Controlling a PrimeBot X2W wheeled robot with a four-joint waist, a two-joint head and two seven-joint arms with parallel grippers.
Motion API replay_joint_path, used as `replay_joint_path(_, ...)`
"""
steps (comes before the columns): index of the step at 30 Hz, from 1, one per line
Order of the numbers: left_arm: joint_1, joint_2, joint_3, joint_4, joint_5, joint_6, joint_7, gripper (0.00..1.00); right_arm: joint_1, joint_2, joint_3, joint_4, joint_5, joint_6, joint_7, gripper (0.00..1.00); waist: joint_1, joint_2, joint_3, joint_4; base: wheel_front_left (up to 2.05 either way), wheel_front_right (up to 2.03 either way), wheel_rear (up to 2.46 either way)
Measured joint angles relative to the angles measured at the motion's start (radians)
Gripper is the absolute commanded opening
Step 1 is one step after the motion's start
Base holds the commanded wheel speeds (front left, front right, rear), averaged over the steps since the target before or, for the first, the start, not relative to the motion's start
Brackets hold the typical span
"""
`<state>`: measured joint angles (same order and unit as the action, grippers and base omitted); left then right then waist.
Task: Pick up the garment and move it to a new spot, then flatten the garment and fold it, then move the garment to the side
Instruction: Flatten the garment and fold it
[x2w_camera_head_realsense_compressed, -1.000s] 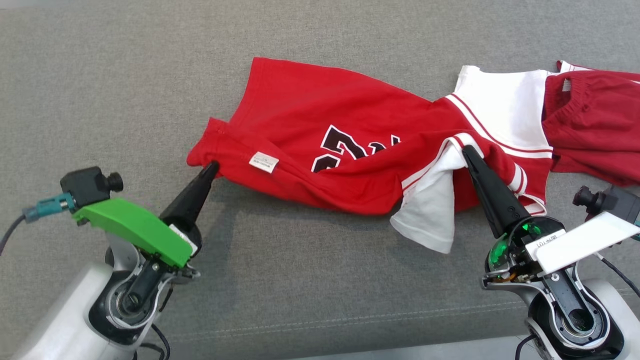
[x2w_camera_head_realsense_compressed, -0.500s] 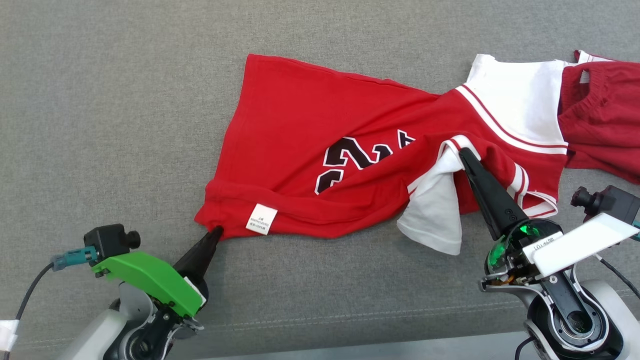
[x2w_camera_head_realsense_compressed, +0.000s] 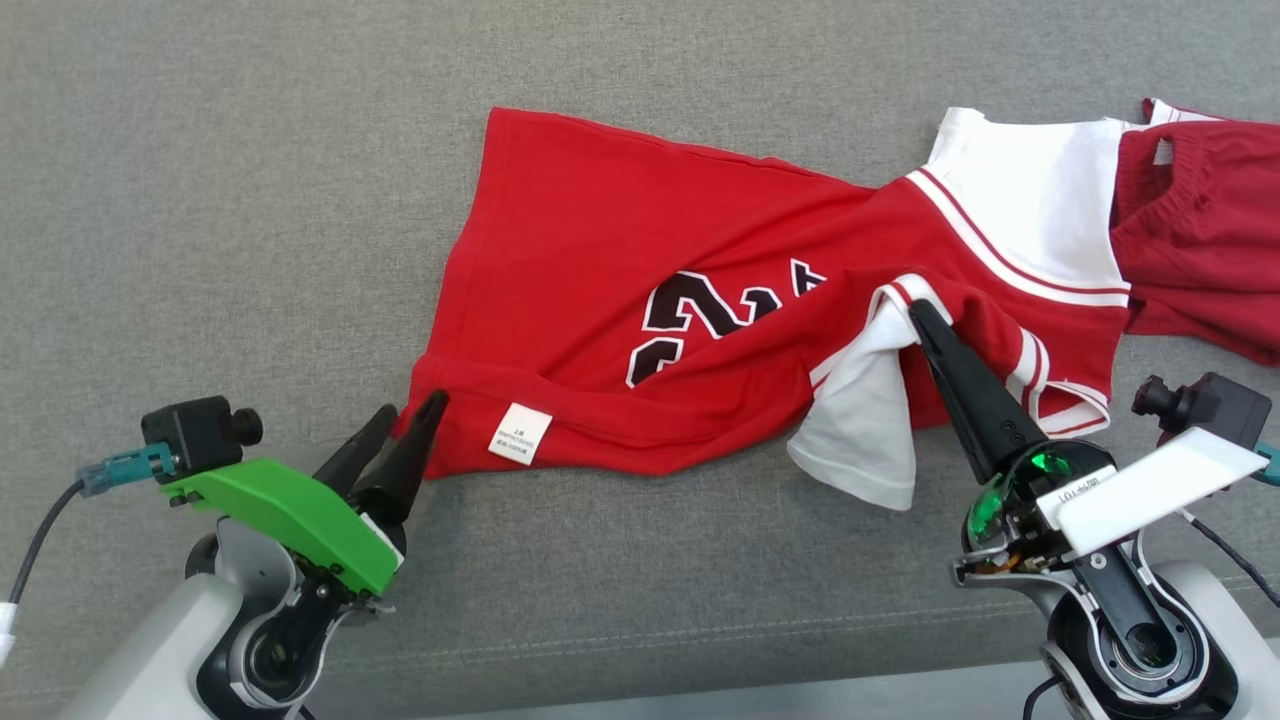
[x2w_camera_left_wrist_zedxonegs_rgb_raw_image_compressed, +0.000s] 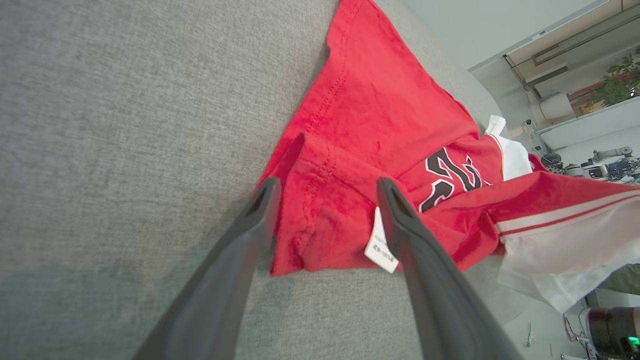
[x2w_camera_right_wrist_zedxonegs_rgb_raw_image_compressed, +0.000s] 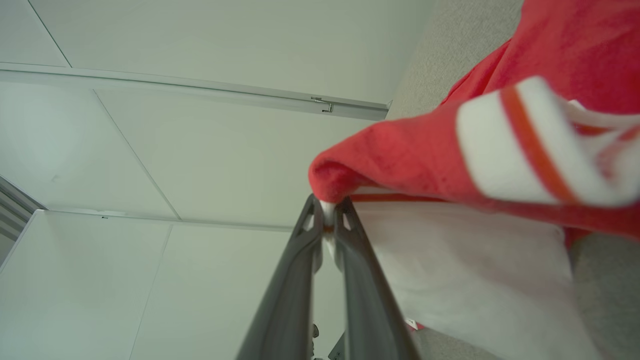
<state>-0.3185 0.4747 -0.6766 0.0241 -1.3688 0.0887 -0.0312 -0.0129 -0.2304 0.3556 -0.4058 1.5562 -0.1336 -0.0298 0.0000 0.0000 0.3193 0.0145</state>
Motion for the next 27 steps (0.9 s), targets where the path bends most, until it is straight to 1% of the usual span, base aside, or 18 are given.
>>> replay_joint_path(3,-0.007,-0.015,-0.002,0.017,-0.002,0.0,0.008,1.0,-0.005,0.005,0.014,0.001,0.0,0.0,0.009,0.0,0.0,0.0,0.001,-0.006,0.0,0.0,0.0)
replay_joint_path(10,-0.027,-0.007,-0.007,0.065,0.0,0.004,0.028,1.0,-0.011,0.01,0.013,0.005,0.0,0.0,0.013,0.0,0.0,0.0,0.008,-0.027,0.0,0.0,0.0)
replay_joint_path(18,-0.051,-0.011,-0.013,0.068,0.002,0.004,0.03,1.0,-0.011,0.012,0.012,0.012,0.0,0.0,0.012,0.0,0.0,0.0,0.007,-0.033,0.0,0.0,0.0)
replay_joint_path(19,-0.051,-0.013,-0.016,0.068,0.003,0.004,0.031,0.98,-0.011,0.012,0.013,0.012,0.0,0.0,0.012,0.0,0.0,0.0,0.006,-0.032,0.0,0.0,0.0)
replay_joint_path(22,-0.051,-0.018,-0.028,0.069,0.01,0.004,0.037,0.77,-0.011,0.013,0.012,0.018,0.0,0.0,0.012,0.0,0.0,0.0,0.001,-0.03,0.0,0.0,0.0)
replay_joint_path(24,-0.051,-0.018,-0.029,0.067,0.011,0.004,0.038,0.71,-0.011,0.013,0.012,0.018,0.0,0.0,0.012,0.0,0.0,0.0,-0.002,-0.028,0.0,0.0,0.0)
replay_joint_path(25,-0.051,-0.018,-0.03,0.066,0.012,0.004,0.038,0.65,-0.011,0.013,0.012,0.018,0.0,0.0,0.012,0.0,0.0,0.0,-0.003,-0.027,0.0,0.0,0.0)
replay_joint_path(26,-0.051,-0.018,-0.03,0.065,0.013,0.004,0.038,0.61,-0.011,0.013,0.012,0.019,0.0,0.0,0.012,0.0,0.0,0.0,-0.003,-0.026,0.0,0.0,0.0)
replay_joint_path(27,-0.051,-0.018,-0.03,0.063,0.015,0.004,0.038,0.6,-0.011,0.013,0.012,0.02,0.0,0.0,0.012,0.0,0.0,0.0,-0.004,-0.025,0.0,0.0,0.0)
